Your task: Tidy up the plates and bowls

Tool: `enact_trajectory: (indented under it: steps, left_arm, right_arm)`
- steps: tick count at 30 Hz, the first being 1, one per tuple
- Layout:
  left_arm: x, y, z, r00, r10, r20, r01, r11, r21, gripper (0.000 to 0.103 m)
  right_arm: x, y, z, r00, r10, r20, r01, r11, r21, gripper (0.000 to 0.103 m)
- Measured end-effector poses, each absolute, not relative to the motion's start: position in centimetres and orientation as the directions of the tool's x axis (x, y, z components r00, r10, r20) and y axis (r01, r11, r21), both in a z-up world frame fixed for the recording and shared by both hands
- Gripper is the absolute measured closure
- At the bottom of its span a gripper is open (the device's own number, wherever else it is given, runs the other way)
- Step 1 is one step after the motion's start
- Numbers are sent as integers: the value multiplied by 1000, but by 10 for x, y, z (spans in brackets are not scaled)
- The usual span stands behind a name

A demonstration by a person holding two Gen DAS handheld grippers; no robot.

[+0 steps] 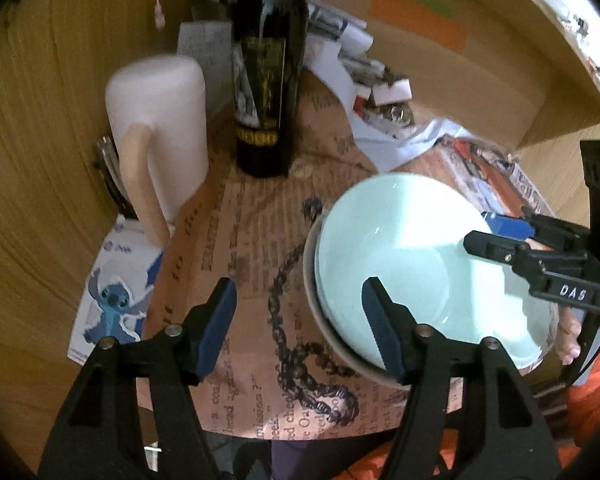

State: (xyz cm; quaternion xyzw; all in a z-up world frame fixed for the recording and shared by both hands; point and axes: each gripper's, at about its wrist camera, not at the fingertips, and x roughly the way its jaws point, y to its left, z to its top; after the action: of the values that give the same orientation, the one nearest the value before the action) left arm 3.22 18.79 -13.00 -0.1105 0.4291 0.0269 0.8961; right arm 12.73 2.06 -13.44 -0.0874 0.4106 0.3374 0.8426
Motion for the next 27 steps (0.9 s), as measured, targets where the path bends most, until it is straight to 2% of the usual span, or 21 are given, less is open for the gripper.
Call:
enact_trajectory:
  steps: [18,20,25,27]
  left_arm:
    - [44,181,-159,570,-138,-810,-108,964,-241,39]
    - [47,180,-160,567,-156,-809,-100,962,-255,43]
    - [49,172,-158,562,-185,-806,-65,962,-265,65]
    - [50,168,-157,563,-161,-811,-67,969,-239,65]
  right_arm:
    - [136,41,-163,290,482,-827,-693,702,167,57]
    - [136,44,-166,285,472,-834,-692,703,162,62]
    - [138,42,-163,284,485,-827,-677,712,185,65]
    - [138,40,-163,285,489,-824,-673,715,191,67]
